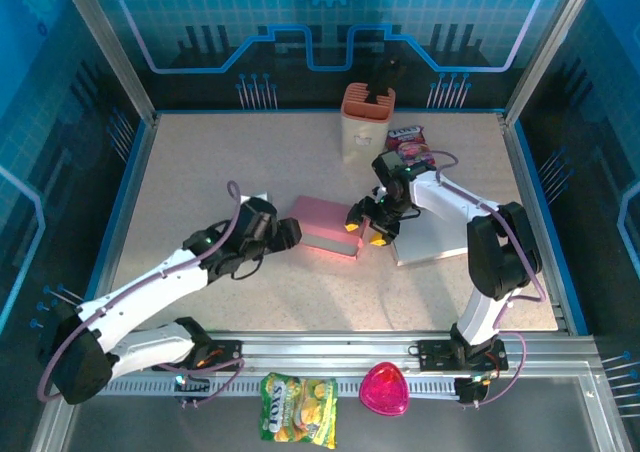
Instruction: Fold the paper box
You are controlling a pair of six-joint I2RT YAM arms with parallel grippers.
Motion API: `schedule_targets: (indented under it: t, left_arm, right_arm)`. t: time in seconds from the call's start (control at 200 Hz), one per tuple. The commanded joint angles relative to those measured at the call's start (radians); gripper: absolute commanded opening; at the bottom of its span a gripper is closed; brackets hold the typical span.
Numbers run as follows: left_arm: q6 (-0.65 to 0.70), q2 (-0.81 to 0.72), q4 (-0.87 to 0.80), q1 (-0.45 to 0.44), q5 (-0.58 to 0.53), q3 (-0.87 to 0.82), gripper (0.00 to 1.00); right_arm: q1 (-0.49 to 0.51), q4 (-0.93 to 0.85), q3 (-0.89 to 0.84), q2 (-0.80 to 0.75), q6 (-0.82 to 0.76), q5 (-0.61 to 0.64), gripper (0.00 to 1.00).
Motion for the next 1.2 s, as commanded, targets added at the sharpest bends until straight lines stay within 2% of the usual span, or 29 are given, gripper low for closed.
schedule_targets:
  t: [0.0,0.13,0.23,0.355,0.515,0.75,1.191]
  left_arm:
    - [0.047,0.055,-0.146,0.125,0.186,0.098,0.68]
    - [0.137,0.204,-0.129,0.275,0.359,0.205,0.68]
    - [0.245,0.383,-0.162,0.332,0.430,0.326,0.68]
    - [0.332,0.575,-0.153,0.365,0.500,0.438,0.65]
    - [0.397,0.705,-0.127,0.366,0.519,0.477,0.62]
    - [0.384,0.744,-0.049,0.365,0.528,0.396,0.57]
    - [0.350,0.695,0.011,0.365,0.508,0.255,0.52]
  right_arm:
    - [-0.005,-0.014,0.029,0.019,-0.046,0.006,0.69]
    - [-0.006,-0.016,0.053,0.042,-0.062,0.009,0.69]
    - [-0.008,-0.017,0.064,0.063,-0.077,0.017,0.69]
    - [-0.009,-0.016,0.071,0.082,-0.096,0.037,0.70]
    - [-0.017,0.003,0.074,0.096,-0.127,0.051,0.75]
    - [-0.017,0.012,0.083,0.148,-0.155,0.057,0.76]
    - [-0.017,0.029,0.072,0.202,-0.206,0.053,0.71]
